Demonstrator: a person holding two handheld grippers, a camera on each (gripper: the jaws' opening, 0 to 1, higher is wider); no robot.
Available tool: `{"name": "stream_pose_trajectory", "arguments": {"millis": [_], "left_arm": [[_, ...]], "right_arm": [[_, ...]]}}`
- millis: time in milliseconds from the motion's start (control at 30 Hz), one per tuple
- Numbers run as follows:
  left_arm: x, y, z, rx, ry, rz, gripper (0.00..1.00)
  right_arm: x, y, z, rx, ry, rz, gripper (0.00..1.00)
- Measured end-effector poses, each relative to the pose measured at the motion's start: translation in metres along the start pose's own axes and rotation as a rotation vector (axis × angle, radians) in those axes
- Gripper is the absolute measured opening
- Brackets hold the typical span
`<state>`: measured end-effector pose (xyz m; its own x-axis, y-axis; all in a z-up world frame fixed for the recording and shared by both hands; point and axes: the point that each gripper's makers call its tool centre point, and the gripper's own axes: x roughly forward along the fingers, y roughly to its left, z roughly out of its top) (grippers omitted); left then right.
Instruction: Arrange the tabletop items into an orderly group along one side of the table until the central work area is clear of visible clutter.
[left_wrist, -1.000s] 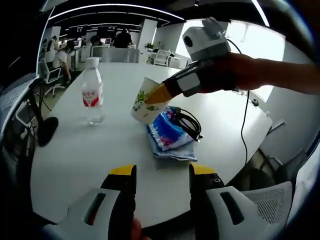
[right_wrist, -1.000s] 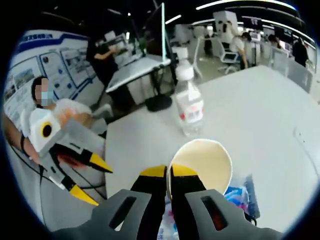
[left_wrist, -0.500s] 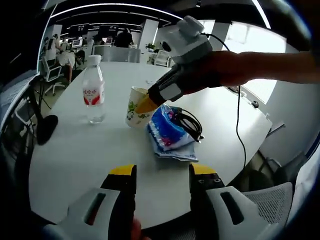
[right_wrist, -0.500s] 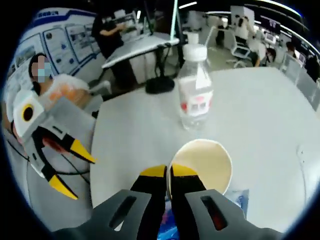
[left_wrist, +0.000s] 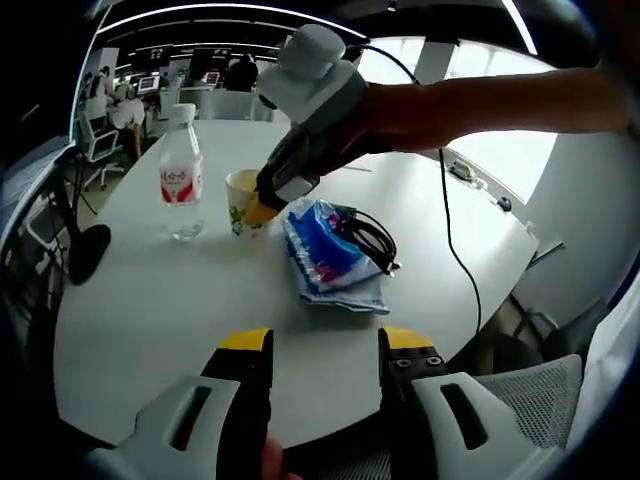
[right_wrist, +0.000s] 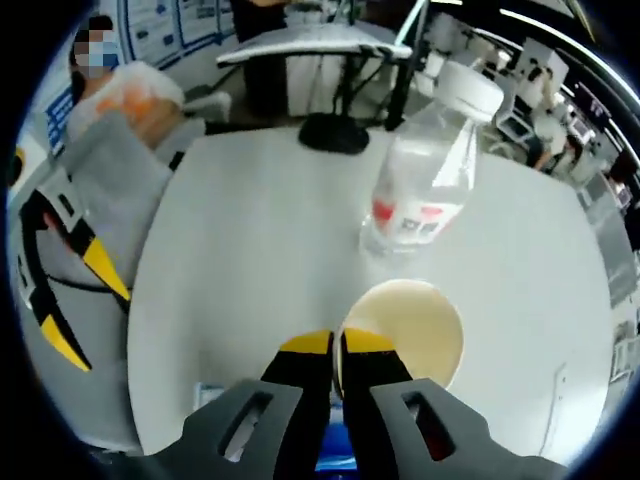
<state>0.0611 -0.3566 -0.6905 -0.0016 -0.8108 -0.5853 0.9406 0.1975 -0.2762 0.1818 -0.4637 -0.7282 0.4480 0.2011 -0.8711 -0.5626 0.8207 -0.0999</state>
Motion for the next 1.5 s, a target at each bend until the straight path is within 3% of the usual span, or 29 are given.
{"name": "stream_pose_trajectory", "arguments": {"millis": [767,1167,1500], "left_arm": [[-0.005,0.012,0.005,-0.013,-0.016,0.019,0.41],[-0.008,0.01,0.006,-0.008,-0.019,0.017,0.41],[-0.009,0.005,0.01,0.004,-0.024,0.01,0.41]], "right_arm": [[0.017,-0.025,0.006,-0.047,0.045,-0.023,0.02],[0.004,-0.025,0.013,0.004,-0.02,-0.045,0.11],[-0.022,-0.026,0.022,0.023,-0.103,-0.074,0.15]]}}
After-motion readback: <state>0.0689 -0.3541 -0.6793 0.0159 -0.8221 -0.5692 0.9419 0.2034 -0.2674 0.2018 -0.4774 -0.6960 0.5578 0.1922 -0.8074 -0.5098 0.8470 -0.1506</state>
